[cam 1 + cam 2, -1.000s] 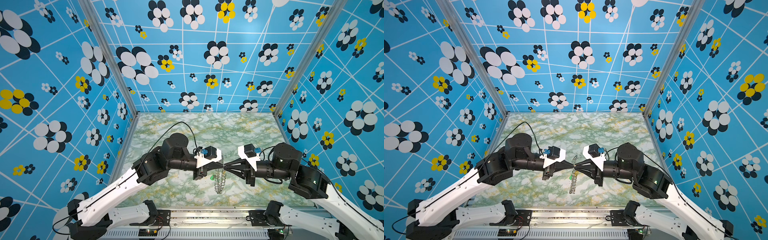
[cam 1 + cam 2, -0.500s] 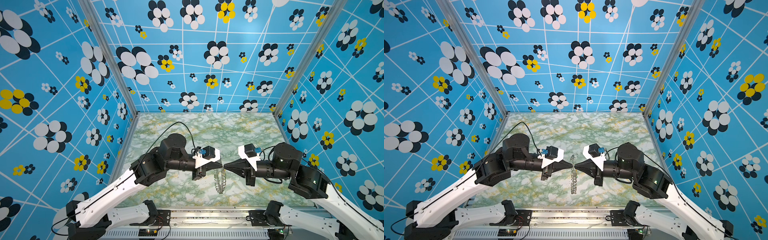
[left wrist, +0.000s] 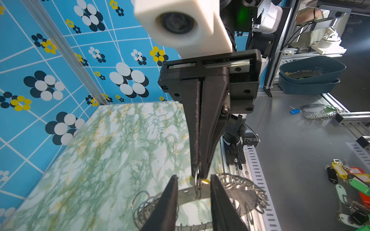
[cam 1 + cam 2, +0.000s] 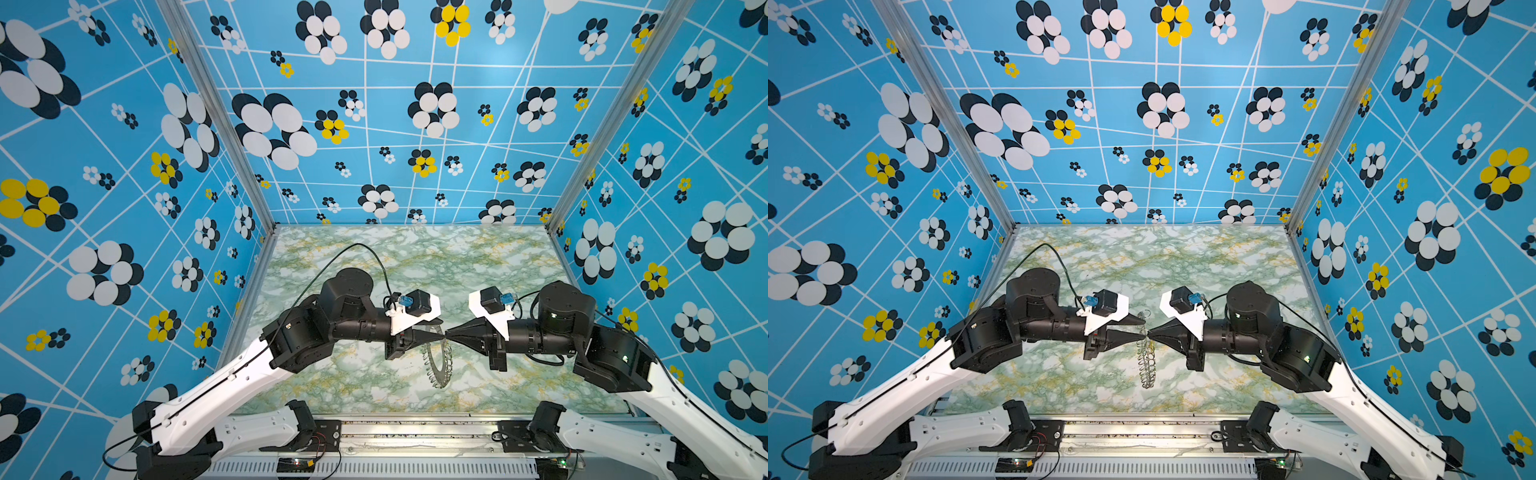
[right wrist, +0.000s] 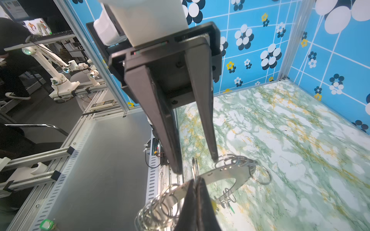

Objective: Put the keys on the keyring

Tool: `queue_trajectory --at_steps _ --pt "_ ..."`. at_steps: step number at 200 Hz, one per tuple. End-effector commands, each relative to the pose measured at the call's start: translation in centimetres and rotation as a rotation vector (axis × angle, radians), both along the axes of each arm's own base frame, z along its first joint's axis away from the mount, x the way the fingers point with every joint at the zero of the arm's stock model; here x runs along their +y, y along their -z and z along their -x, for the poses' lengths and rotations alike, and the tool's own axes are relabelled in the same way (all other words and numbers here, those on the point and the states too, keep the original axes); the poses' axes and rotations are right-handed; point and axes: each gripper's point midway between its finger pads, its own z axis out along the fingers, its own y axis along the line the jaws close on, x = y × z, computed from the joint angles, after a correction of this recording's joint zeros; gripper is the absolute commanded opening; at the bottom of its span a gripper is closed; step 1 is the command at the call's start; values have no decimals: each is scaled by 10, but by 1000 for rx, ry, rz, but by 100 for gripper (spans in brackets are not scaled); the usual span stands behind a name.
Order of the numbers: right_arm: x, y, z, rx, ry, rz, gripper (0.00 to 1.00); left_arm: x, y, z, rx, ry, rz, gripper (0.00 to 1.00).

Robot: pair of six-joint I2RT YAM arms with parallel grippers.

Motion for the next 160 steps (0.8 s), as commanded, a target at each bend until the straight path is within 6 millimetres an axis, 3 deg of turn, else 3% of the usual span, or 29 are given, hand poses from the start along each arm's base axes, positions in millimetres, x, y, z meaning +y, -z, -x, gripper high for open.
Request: queue_trajectory --at_steps 1,70,120,160 --pt "-4 -16 5 -42 -19 -11 0 2 -5 1 0 -11 -2 35" --pt "-1 -9 1 -43 -26 56 0 -1 -1 2 31 -7 -72 35" --pt "-2 -9 0 -47 -20 60 0 -4 -4 6 39 12 -76 21" --pt "-2 -11 0 -54 -18 55 0 -7 2 5 48 15 -100 18"
